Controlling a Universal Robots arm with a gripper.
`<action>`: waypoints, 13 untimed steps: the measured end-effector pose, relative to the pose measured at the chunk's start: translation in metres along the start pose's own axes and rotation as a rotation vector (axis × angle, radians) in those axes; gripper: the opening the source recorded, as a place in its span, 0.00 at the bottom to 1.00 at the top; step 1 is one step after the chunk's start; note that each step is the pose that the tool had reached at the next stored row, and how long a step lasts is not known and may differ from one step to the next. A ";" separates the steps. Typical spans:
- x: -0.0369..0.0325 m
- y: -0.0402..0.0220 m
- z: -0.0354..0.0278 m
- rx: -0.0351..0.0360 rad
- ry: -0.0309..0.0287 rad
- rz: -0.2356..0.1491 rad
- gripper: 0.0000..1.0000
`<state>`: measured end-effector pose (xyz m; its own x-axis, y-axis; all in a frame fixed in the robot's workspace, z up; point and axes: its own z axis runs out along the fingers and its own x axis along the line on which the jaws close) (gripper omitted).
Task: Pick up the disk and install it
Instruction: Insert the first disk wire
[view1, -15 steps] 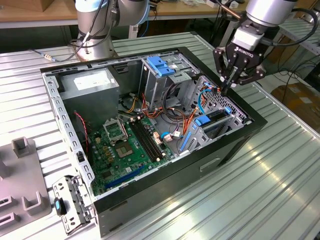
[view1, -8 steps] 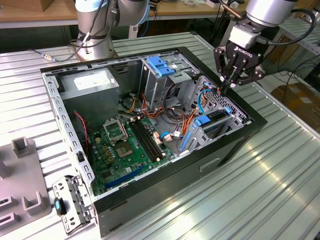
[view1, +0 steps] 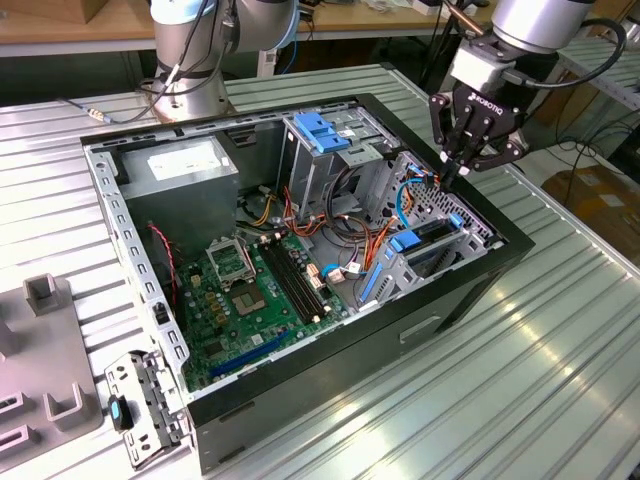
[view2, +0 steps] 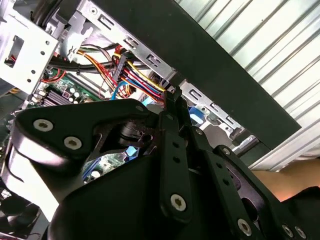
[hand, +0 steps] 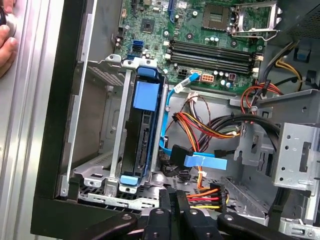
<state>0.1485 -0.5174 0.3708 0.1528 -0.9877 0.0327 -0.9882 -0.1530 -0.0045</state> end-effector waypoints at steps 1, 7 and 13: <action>0.0000 0.0000 0.0000 0.0000 0.0000 0.000 0.16; 0.0000 0.0000 0.0000 0.0000 -0.0001 0.000 0.16; 0.0000 0.0001 0.0000 -0.0008 0.0001 0.025 0.16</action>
<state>0.1484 -0.5174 0.3708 0.1278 -0.9913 0.0326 -0.9918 -0.1280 -0.0045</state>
